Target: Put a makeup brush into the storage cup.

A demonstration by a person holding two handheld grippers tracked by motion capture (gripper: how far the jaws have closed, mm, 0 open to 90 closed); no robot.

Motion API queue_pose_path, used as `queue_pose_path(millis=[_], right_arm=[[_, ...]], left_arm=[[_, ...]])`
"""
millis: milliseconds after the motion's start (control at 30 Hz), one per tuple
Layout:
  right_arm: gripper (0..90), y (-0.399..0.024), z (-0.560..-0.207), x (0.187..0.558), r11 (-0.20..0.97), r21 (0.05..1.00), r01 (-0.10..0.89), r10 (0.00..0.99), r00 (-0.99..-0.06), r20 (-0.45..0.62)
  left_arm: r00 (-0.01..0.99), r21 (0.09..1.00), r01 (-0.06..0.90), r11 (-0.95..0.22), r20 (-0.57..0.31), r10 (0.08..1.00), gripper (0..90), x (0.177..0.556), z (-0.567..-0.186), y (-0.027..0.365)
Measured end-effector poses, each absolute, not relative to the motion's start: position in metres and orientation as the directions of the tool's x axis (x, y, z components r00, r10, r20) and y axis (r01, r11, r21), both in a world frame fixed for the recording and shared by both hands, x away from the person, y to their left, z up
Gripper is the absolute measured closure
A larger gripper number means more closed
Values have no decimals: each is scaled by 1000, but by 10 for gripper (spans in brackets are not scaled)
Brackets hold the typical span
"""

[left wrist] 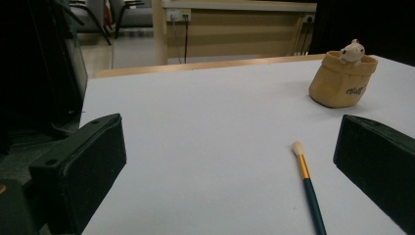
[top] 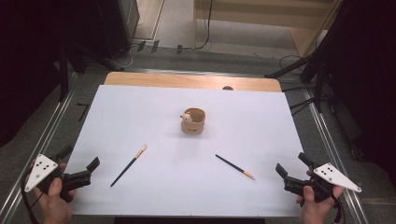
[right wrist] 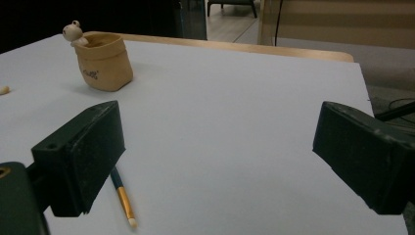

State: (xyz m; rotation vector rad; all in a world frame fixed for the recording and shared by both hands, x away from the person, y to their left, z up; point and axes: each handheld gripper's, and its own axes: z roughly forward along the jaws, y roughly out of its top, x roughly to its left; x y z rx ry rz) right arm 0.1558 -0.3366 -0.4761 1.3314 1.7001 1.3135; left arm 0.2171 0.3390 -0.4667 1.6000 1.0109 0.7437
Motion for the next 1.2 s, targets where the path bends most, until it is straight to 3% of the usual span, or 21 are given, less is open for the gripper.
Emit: queue_pose_path(millis=[633, 1200], right_arm=[[80, -324, -466, 168, 62, 906, 419, 944, -318, 82], [124, -306, -460, 184, 154, 853, 499, 917, -394, 65]], left_arm=[[439, 964, 249, -91, -29, 898, 0, 216, -468, 341], [448, 963, 250, -101, -23, 894, 0, 216, -470, 342]])
